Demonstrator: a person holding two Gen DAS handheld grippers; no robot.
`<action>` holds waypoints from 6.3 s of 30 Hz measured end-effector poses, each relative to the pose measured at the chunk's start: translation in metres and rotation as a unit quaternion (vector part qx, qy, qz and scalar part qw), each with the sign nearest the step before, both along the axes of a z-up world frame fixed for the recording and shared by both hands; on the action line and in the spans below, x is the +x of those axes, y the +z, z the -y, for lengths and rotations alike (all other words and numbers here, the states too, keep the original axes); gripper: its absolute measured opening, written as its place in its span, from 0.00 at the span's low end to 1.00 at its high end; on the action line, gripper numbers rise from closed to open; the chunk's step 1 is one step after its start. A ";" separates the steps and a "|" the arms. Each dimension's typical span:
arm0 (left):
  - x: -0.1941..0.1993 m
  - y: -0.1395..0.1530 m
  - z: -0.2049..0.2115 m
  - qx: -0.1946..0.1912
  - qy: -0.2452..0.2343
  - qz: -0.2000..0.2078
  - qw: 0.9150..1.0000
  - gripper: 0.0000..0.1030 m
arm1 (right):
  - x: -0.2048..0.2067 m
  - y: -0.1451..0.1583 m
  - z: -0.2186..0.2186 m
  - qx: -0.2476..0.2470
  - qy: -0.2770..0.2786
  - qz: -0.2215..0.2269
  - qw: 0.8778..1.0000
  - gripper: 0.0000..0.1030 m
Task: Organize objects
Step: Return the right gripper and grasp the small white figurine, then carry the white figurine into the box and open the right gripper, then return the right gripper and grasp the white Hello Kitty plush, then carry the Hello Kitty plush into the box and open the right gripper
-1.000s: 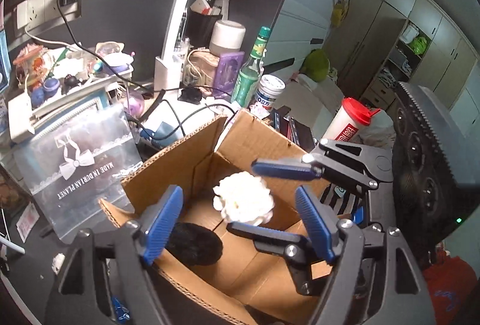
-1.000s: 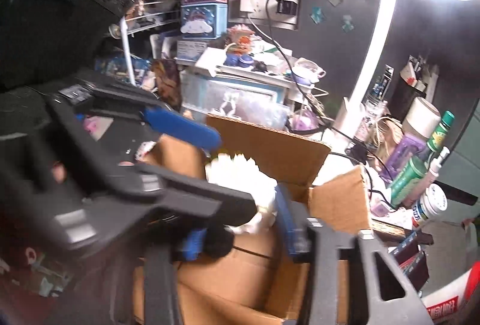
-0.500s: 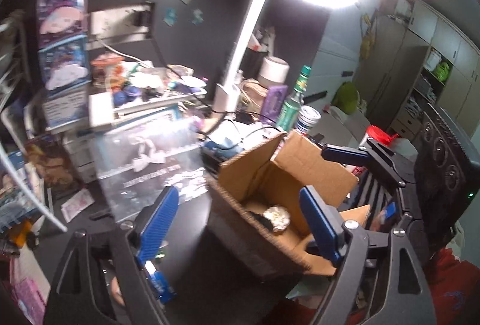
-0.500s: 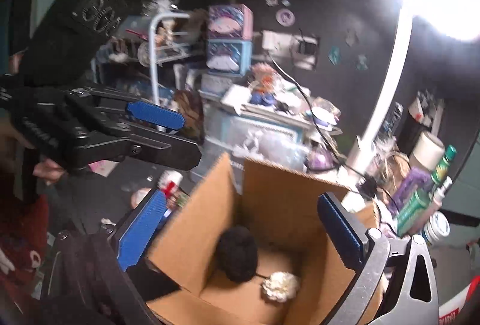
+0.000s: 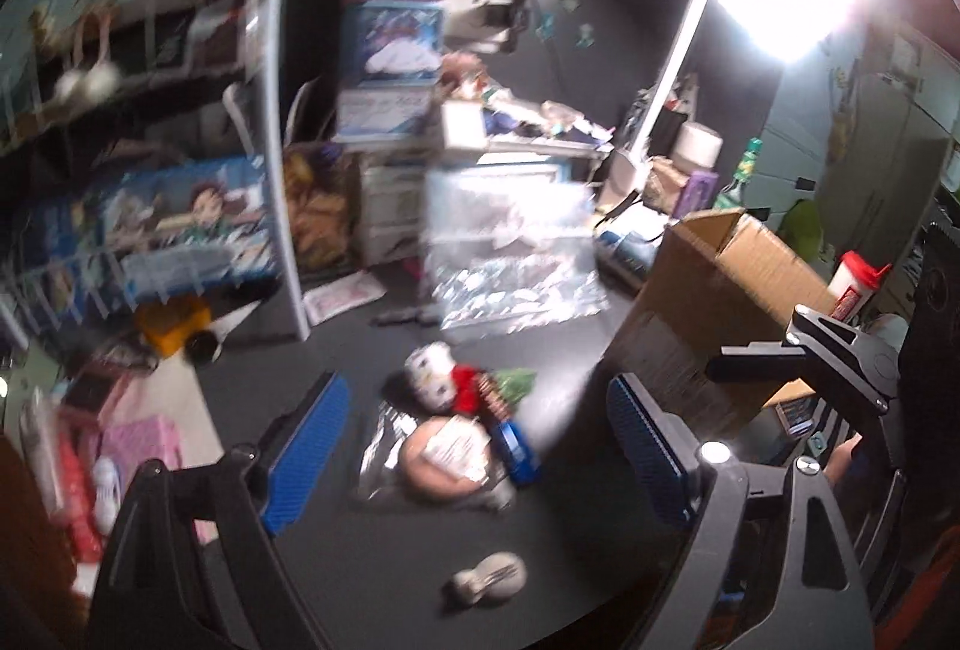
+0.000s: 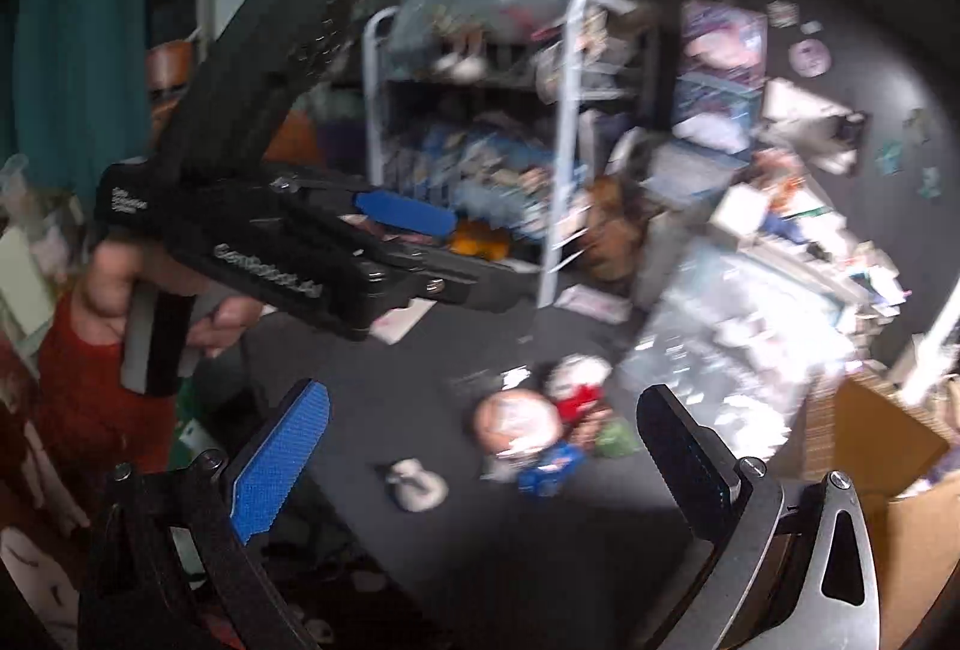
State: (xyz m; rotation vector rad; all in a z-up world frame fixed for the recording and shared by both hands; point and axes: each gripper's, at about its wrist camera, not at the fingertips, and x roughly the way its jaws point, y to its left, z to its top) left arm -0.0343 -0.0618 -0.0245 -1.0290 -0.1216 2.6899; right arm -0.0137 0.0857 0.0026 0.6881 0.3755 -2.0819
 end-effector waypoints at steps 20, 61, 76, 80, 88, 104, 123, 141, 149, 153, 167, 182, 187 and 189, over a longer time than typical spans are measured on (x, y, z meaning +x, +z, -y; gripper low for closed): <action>0.032 -0.098 0.055 0.037 0.032 0.088 0.995 0.83 | -0.019 -0.133 0.048 0.090 -0.007 0.103 0.991 0.28; -0.076 0.052 -0.151 0.085 -0.228 0.071 0.967 0.27 | -0.047 0.046 -0.120 0.020 -0.147 -0.048 0.988 0.23; -0.121 0.050 -0.216 0.074 -0.255 0.093 0.959 0.67 | -0.091 0.031 -0.177 0.098 -0.239 -0.003 0.966 0.33; -0.115 0.058 -0.205 0.059 -0.234 0.073 0.968 0.72 | -0.092 0.029 -0.185 0.094 -0.245 0.006 0.965 0.34; -0.097 0.068 -0.165 0.045 -0.185 0.041 0.981 0.72 | -0.081 0.035 -0.169 0.077 -0.225 -0.002 0.971 0.34; -0.038 0.032 -0.018 0.023 -0.042 0.000 0.999 0.82 | -0.043 -0.003 -0.012 0.028 -0.078 0.043 0.996 0.39; -0.048 -0.056 0.068 0.065 -0.004 0.051 0.997 0.82 | -0.157 -0.118 0.068 0.088 -0.143 0.122 0.978 0.39; -0.065 -0.068 0.076 0.071 0.002 0.067 0.995 0.82 | -0.178 -0.129 0.076 0.113 -0.142 0.106 0.978 0.25; -0.056 -0.054 0.066 0.077 -0.010 0.057 0.995 0.82 | -0.141 -0.097 0.070 0.073 -0.107 0.080 0.988 0.23; -0.044 -0.036 0.052 0.082 -0.025 0.042 0.995 0.82 | -0.108 -0.068 0.065 0.041 -0.078 0.063 0.994 0.23; -0.029 0.032 -0.024 0.105 -0.101 -0.010 0.989 0.43 | -0.039 0.020 -0.008 -0.017 -0.067 -0.015 0.998 0.23; -0.073 0.066 -0.166 0.072 -0.199 -0.007 0.977 0.36 | -0.052 0.053 -0.142 -0.032 -0.159 -0.020 0.986 0.22; -0.091 0.055 -0.204 0.062 -0.220 0.018 0.973 0.36 | -0.064 0.044 -0.173 -0.024 -0.180 0.002 0.983 0.22; -0.097 0.049 -0.217 0.058 -0.227 0.029 0.972 0.36 | -0.069 0.040 -0.181 -0.019 -0.187 0.011 0.982 0.22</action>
